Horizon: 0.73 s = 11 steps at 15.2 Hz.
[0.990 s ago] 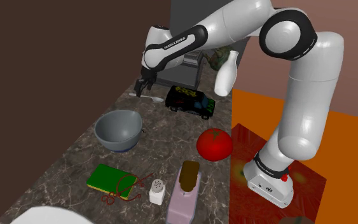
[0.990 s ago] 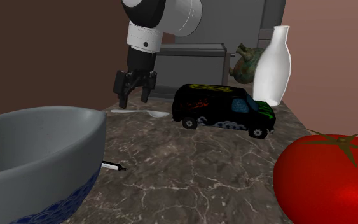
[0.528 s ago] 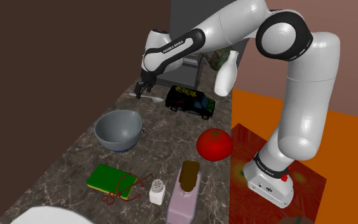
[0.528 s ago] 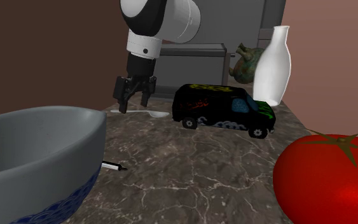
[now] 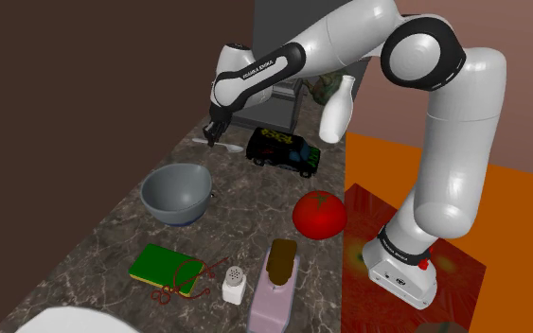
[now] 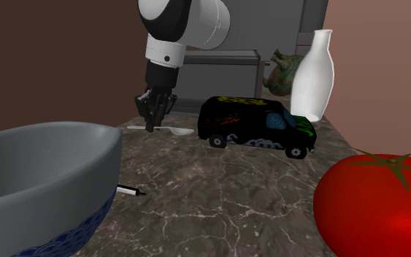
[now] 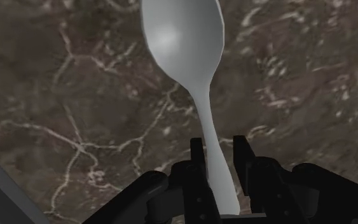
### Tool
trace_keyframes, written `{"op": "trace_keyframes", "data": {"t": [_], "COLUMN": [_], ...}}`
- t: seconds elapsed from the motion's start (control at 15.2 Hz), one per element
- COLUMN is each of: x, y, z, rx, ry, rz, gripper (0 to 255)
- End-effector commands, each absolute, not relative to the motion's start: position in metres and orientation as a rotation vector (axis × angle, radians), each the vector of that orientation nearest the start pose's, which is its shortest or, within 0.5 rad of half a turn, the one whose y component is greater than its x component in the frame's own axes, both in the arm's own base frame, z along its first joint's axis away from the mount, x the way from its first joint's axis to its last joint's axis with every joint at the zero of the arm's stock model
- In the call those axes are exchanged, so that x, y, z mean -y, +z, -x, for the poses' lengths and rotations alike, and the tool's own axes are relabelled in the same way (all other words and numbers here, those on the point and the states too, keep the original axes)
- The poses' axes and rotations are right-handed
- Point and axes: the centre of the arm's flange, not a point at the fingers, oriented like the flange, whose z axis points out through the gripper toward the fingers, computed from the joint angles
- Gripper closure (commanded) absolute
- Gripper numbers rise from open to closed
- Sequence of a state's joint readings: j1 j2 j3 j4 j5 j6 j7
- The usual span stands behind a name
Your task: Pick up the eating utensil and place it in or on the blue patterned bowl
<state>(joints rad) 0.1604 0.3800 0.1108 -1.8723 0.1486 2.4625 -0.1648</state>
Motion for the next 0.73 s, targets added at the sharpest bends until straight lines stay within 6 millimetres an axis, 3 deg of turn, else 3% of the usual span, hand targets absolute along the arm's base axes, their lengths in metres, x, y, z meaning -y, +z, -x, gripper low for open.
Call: {"op": "trace_keyframes", "data": {"t": [0.0,0.2,0.66], "x": [-0.17,-0.17,-0.17], "y": [0.333,0.333,0.37], "z": [-0.63,-0.63,-0.63], "rx": [0.47,0.47,0.47], "ry": [-0.302,-0.302,-0.302], "rz": [2.933,2.933,2.933], "gripper": [255,255,255]}}
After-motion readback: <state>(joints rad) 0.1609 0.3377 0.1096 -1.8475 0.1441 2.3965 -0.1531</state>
